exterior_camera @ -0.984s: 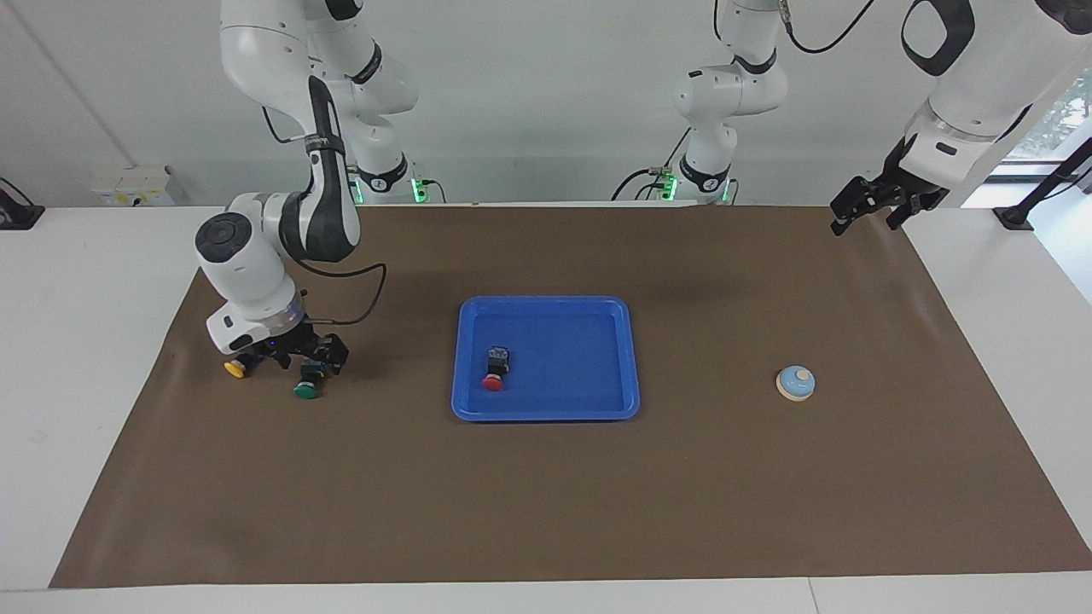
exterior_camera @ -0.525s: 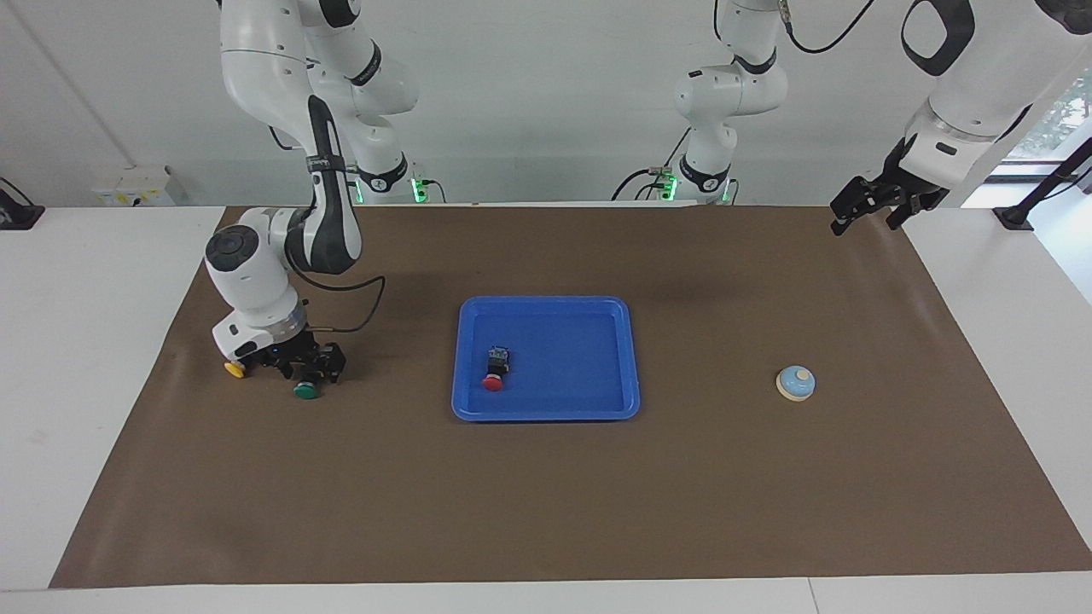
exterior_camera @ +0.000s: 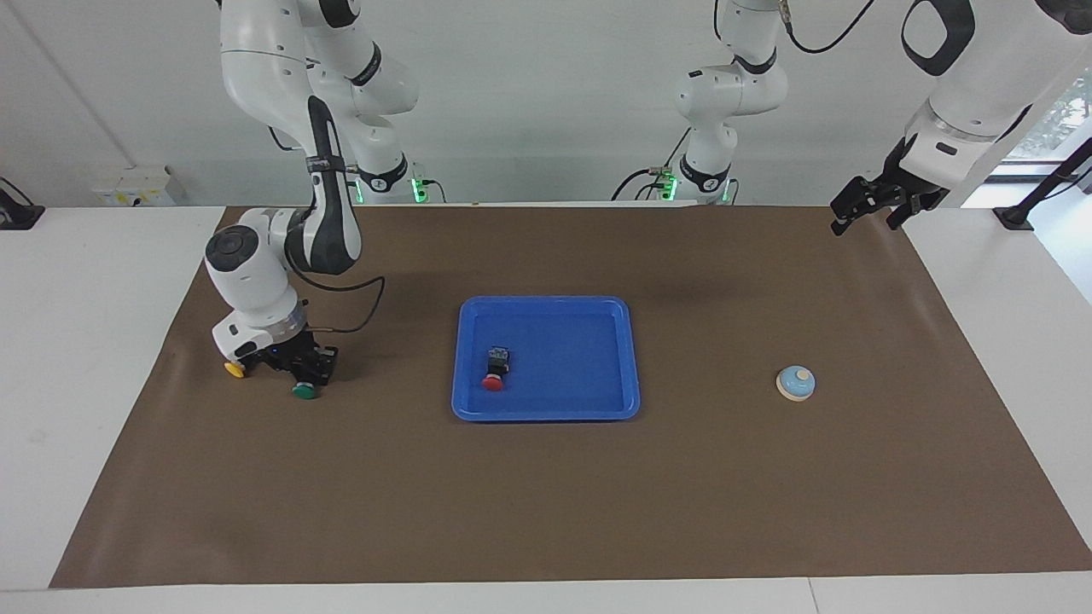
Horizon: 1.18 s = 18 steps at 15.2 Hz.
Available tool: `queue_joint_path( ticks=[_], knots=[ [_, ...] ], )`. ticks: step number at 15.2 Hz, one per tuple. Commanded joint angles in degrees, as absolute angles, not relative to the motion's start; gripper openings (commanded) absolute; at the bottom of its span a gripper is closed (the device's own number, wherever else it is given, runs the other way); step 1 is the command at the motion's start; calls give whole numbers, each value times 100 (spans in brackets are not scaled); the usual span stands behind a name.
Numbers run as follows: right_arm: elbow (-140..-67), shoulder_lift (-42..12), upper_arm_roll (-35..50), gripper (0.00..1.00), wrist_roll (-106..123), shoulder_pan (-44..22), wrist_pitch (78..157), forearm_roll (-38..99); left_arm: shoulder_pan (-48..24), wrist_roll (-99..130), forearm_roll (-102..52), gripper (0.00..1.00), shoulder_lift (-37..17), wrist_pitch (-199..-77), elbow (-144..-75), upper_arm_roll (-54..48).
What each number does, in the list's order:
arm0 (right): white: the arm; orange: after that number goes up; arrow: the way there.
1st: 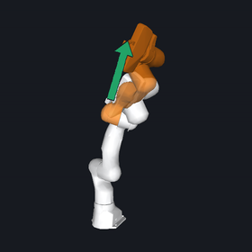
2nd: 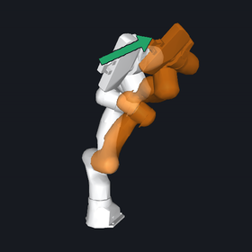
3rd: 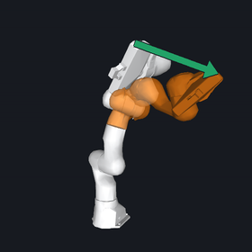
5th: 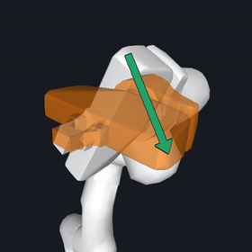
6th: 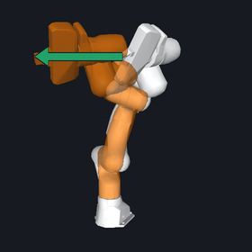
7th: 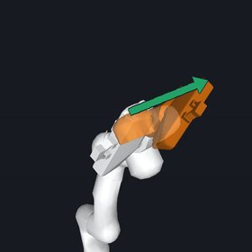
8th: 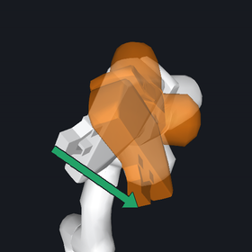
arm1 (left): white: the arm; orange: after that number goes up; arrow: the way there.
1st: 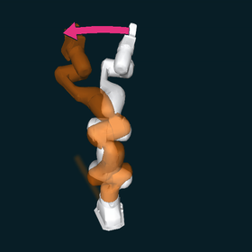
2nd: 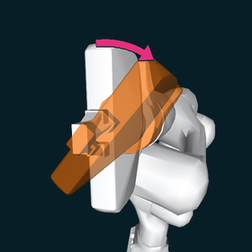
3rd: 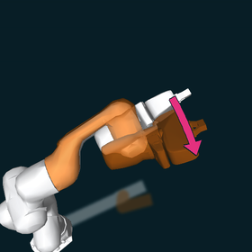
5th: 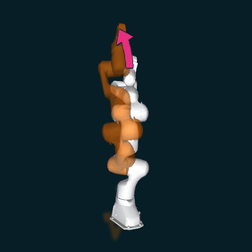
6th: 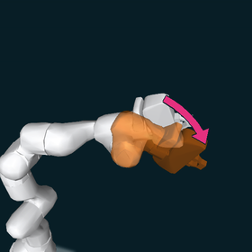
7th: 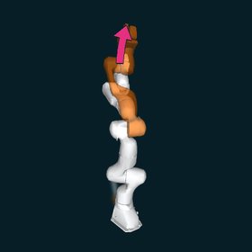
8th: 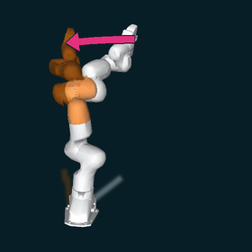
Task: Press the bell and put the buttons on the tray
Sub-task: 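Grasp the green button with the right gripper and place it in the tray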
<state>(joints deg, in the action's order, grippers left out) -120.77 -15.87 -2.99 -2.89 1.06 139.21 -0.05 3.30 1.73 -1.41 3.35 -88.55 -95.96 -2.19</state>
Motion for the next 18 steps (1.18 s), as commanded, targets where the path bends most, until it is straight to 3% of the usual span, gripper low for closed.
queue_joint_path(
  ticks=[1, 7, 13, 18],
  knots=[
    [-11665, -1503, -194, 0, -228, 114, 13344, -70, 299, 185, -18, 100, 413, -8807, -9633, -202],
    [-10452, -1634, -176, 0, -1614, -956, 12104, -53, 299, 185, -18, 100, 413, -8798, -9633, -202],
    [-9854, -1898, -176, 0, -3002, -2283, 11918, 26, 299, 185, -18, 100, 413, -8807, -9633, -211],
    [-9185, -2592, -176, 0, -4068, -3031, 12032, 53, 299, 185, -18, 100, 413, -8807, -9633, -202]
  ],
)
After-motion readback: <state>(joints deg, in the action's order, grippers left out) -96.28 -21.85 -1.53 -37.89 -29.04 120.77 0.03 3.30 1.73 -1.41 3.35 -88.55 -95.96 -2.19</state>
